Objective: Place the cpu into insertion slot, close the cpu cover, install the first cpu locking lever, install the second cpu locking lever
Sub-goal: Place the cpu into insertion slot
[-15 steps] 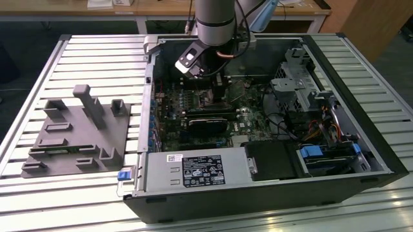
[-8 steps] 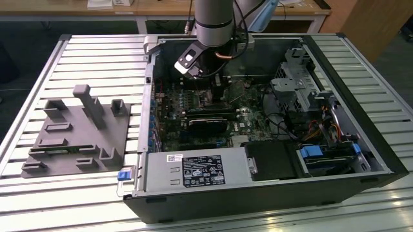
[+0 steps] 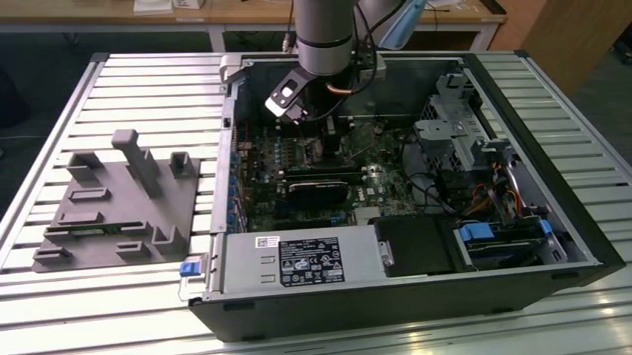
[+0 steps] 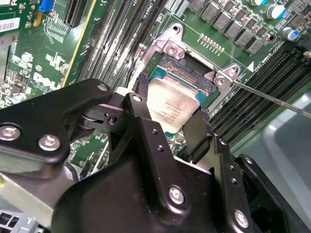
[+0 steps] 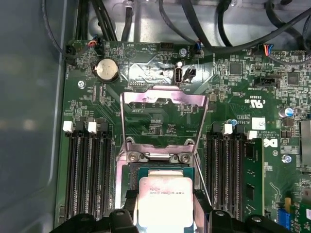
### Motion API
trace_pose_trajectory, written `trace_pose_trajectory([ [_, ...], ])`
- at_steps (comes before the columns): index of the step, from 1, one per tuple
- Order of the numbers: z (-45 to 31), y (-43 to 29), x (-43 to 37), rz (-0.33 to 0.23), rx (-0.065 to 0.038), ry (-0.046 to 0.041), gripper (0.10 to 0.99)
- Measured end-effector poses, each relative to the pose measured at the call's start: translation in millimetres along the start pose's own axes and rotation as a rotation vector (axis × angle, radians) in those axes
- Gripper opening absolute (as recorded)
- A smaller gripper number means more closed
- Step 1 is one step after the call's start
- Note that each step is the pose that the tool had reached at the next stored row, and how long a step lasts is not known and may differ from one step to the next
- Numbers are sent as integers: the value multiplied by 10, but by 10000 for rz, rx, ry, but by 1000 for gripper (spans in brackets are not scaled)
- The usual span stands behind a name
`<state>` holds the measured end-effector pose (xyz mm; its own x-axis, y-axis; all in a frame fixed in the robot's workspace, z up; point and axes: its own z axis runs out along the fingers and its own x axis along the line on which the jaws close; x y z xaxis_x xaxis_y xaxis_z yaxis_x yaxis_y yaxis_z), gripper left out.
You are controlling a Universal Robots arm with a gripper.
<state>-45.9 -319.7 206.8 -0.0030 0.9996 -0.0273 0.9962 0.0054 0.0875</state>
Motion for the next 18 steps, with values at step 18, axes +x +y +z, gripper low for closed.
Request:
trace_pose_trajectory([
  [18,97,-27,12,176,5,-15,537],
])
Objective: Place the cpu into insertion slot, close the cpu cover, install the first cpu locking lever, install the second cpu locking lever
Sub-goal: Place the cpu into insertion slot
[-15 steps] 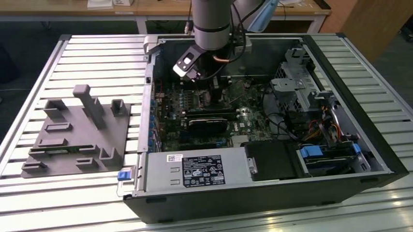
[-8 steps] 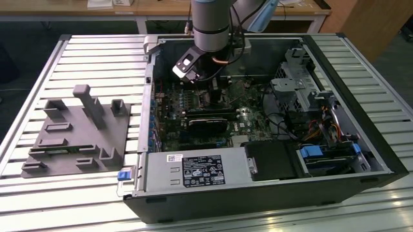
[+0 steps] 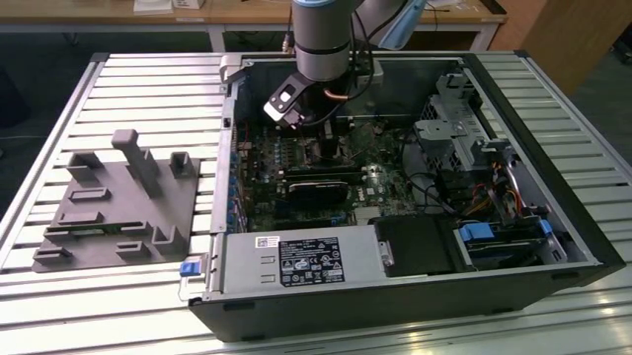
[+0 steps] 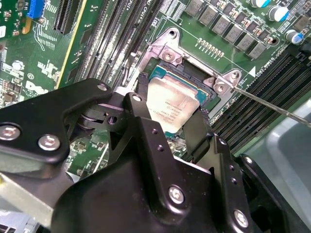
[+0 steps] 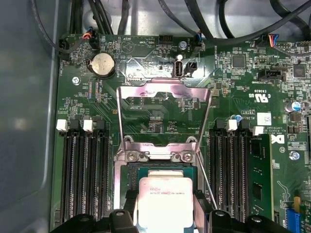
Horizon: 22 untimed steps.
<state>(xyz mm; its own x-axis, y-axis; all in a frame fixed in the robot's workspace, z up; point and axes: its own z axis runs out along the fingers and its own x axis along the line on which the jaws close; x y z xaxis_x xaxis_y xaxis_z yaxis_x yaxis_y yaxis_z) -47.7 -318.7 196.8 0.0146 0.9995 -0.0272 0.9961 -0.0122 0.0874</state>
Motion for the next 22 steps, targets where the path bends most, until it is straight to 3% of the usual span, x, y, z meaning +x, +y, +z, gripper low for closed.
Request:
trace_pose_trajectory([
  [9,13,-2,10,3,0,33,537],
  [16,13,-2,10,15,3,164,537],
  [22,26,-3,10,16,3,171,537],
])
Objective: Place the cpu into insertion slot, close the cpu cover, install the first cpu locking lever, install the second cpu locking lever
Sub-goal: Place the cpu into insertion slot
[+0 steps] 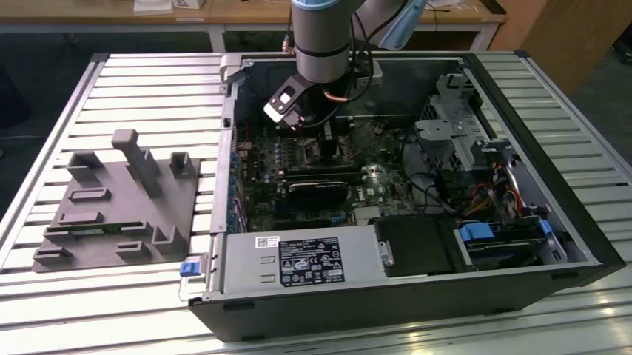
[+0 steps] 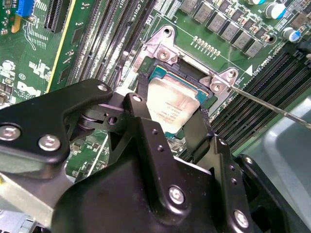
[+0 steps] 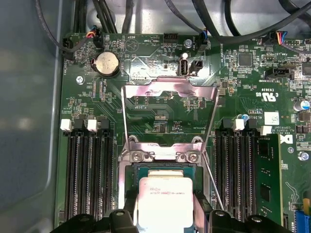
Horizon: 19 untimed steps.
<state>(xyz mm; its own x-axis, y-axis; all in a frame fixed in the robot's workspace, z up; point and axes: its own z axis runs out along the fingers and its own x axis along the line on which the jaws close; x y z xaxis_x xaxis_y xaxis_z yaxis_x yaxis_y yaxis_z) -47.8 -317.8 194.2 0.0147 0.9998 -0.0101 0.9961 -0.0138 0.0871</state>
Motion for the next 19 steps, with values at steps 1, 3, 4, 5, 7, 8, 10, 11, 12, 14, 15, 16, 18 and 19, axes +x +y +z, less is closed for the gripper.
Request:
trace_pose_trajectory([
  [1,0,0,0,0,1,0,537],
  [3,1,0,0,0,0,0,537],
  [4,1,0,0,0,0,1,537],
  [5,1,0,0,0,0,1,537],
  [7,2,0,0,0,-1,1,537],
  [8,2,0,0,0,0,1,537],
  [10,2,0,0,0,-1,2,549],
  [11,2,0,0,0,-1,1,549],
  [12,2,0,0,0,-1,1,549],
  [14,2,0,0,-1,0,1,612],
  [15,3,0,0,0,-1,1,612],
  [16,1,0,0,0,-1,2,612],
  [18,-20,2,0,0,0,1,612],
  [19,-37,3,0,0,-1,1,612],
])
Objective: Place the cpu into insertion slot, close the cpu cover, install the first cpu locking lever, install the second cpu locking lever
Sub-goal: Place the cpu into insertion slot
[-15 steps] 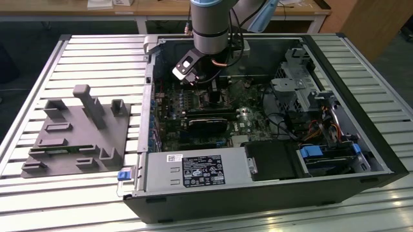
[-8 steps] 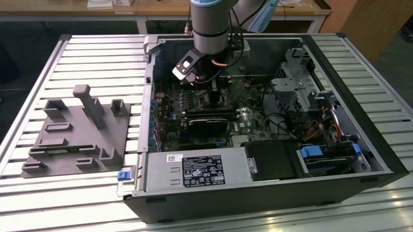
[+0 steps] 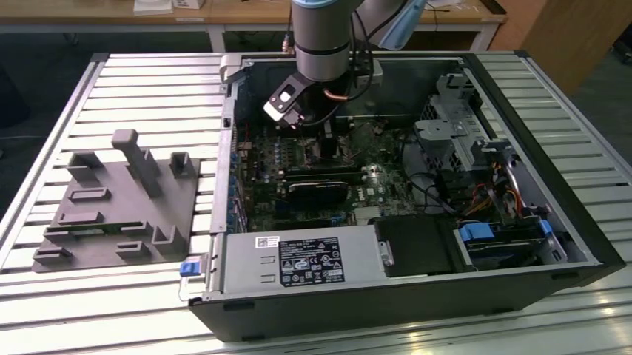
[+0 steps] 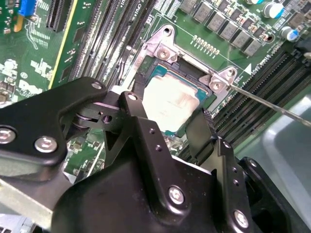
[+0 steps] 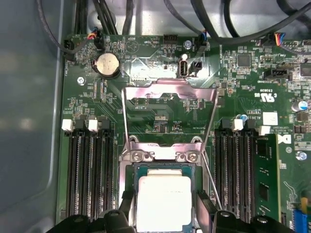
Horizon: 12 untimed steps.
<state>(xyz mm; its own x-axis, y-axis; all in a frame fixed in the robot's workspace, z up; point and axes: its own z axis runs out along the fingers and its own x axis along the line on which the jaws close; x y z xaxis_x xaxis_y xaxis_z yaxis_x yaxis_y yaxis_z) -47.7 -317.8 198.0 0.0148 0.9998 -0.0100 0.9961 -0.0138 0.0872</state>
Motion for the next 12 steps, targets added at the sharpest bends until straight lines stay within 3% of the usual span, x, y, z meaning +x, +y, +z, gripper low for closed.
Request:
trace_pose_trajectory([
  [7,-142,12,-1,0,0,1,612],
  [12,-152,13,-1,0,-1,2,612],
])
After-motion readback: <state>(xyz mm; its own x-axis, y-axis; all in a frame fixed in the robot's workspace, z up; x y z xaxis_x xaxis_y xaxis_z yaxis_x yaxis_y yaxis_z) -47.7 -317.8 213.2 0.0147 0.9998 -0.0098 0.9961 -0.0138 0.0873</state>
